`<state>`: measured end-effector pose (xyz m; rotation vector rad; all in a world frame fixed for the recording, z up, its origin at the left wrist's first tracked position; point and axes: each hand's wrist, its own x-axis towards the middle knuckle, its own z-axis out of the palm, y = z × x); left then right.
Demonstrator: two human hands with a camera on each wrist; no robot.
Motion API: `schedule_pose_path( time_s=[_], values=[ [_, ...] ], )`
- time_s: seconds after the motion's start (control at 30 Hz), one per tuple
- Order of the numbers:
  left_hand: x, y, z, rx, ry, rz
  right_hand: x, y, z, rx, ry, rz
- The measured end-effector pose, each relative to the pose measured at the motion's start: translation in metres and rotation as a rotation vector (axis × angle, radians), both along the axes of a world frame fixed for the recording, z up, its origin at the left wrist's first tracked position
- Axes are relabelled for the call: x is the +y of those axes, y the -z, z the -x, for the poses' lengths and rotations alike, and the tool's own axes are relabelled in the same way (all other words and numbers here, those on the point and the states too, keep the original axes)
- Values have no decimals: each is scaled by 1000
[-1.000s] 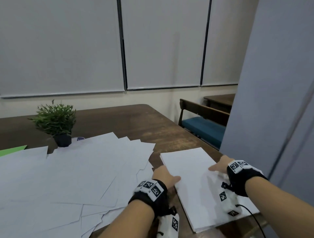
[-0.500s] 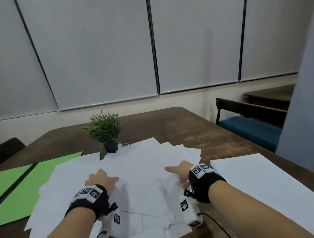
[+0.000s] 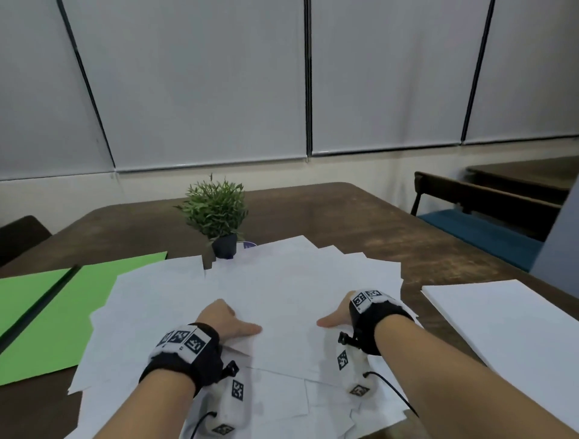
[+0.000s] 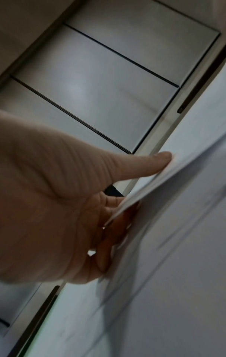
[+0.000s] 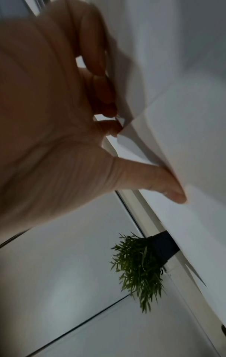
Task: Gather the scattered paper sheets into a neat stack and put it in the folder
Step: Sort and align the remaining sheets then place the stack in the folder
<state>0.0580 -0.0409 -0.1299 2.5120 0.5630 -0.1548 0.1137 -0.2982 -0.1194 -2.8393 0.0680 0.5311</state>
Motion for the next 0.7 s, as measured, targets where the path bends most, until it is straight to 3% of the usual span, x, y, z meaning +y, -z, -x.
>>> schedule_pose_path(
  time_s=[0.3,0.47,0.6,0.7],
  values=[
    [-6,7,9,-126,41,297,-28,1,-14,31,48,-93],
    [-10,11,14,-191,10,366,-36,6,-2,58,28,-422],
    [-2,16,20,-192,4,356,-31,9,8,111,63,-481],
    [9,20,28,-234,-19,258,-28,-1,9,47,121,-418]
  ],
)
